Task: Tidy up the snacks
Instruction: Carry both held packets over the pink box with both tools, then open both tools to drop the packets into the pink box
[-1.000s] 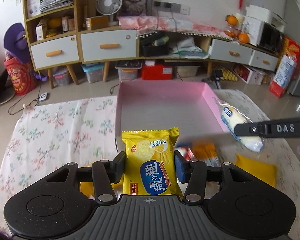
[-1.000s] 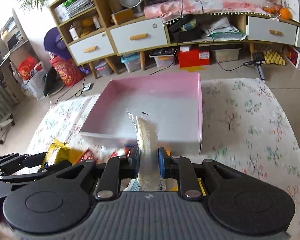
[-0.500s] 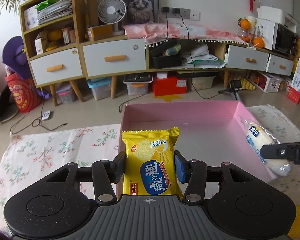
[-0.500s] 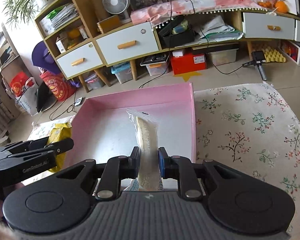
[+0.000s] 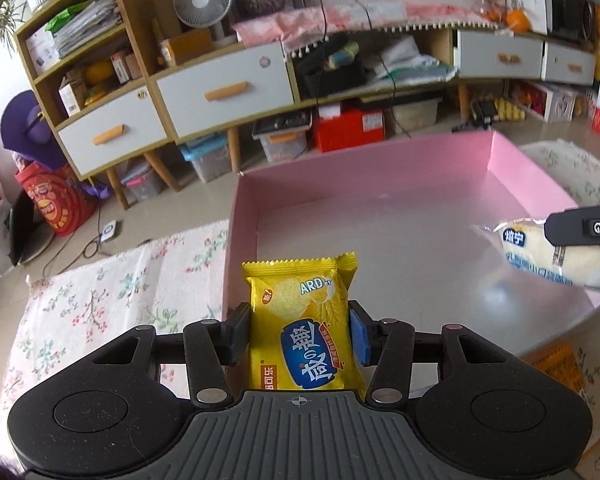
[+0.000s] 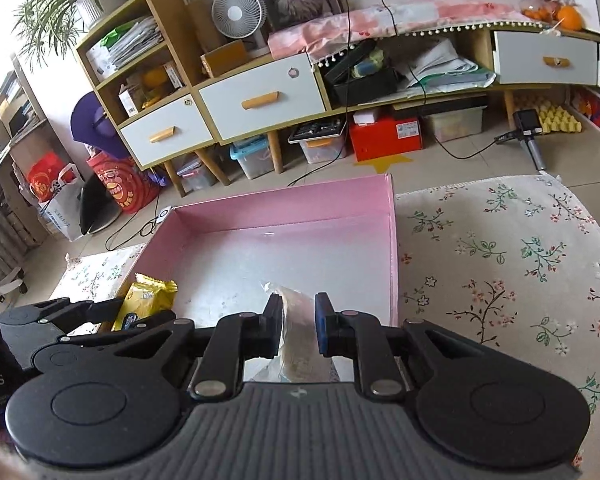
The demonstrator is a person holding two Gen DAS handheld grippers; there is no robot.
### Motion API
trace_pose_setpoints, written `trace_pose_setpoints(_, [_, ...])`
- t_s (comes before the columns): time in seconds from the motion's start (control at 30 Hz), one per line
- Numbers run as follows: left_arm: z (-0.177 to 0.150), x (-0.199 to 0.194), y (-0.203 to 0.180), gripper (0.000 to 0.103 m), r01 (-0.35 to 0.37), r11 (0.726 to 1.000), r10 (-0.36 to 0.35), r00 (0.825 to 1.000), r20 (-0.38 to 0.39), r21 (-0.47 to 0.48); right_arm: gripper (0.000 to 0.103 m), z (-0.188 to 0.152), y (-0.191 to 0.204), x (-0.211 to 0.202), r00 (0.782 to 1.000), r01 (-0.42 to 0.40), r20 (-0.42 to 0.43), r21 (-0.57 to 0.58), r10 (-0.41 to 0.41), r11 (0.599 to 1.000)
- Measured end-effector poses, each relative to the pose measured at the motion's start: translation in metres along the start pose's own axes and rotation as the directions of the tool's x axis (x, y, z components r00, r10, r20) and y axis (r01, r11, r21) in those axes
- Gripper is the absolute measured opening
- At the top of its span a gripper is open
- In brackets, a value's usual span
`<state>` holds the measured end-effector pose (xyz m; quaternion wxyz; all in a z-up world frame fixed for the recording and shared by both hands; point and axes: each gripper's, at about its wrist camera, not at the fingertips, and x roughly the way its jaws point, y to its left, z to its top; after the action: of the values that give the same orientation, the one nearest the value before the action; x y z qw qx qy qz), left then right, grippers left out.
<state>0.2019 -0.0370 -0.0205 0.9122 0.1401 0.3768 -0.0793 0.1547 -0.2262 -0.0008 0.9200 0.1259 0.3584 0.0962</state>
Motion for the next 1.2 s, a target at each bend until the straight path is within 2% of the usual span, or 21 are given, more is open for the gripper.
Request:
trace_pose_setpoints(0.17, [0.001, -0.001, -0.004, 0.048, -0.01, 1.0, 0.011, 0.998, -0.068, 0.002, 0.016, 0.0, 0.001, 0.004, 1.0, 0.0, 0.004, -0.018, 0.0, 1.0])
trace_pose_setpoints(0.27, [-0.002, 0.0, -0.001, 0.048, 0.015, 0.999, -0.02, 0.994, -0.11, -0.042, 0.016, -0.001, 0.005, 0.005, 1.0, -0.005, -0.003, -0.035, 0.005, 0.999])
trace_pose_setpoints(0.5, [-0.005, -0.009, 0.001, 0.052, 0.022, 0.998, -0.024, 0.998, -0.05, -0.051, 0.02, -0.004, 0.015, 0.012, 1.0, -0.007, -0.009, -0.071, 0.007, 0.997])
trace_pose_setpoints(0.57, [-0.005, -0.012, 0.001, 0.06, 0.018, 0.999, -0.02, 0.999, -0.036, -0.049, 0.022, -0.005, 0.018, 0.015, 1.0, -0.006, -0.01, -0.074, 0.005, 0.997])
trace_pose_setpoints(0.63, [-0.004, -0.016, 0.0, 0.065, 0.02, 0.999, -0.021, 1.0, -0.019, -0.051, 0.025, -0.004, 0.021, 0.013, 1.0, 0.0, -0.011, -0.075, -0.001, 0.997])
trace_pose_setpoints(0.7, [-0.003, -0.019, 0.002, 0.07, 0.024, 0.998, -0.024, 1.0, -0.007, -0.059, 0.025, 0.0, 0.023, 0.007, 1.0, -0.025, -0.006, -0.059, 0.025, 0.998])
trace_pose_setpoints(0.83, [0.0, -0.028, 0.003, 0.08, 0.034, 0.997, -0.033, 0.999, 0.008, -0.068, 0.042, 0.001, 0.024, -0.005, 0.999, -0.026, 0.03, -0.057, 0.027, 0.998])
trace_pose_setpoints(0.87, [-0.001, -0.031, 0.003, 0.082, 0.034, 0.997, -0.033, 0.999, 0.01, -0.067, 0.044, 0.001, 0.024, -0.007, 0.999, -0.02, 0.03, -0.061, 0.022, 0.998])
trace_pose_setpoints(1.2, [-0.007, -0.065, 0.007, 0.09, 0.042, 0.996, -0.04, 0.999, 0.029, -0.08, 0.073, -0.002, 0.031, -0.027, 1.0, 0.03, 0.012, -0.097, -0.029, 0.995])
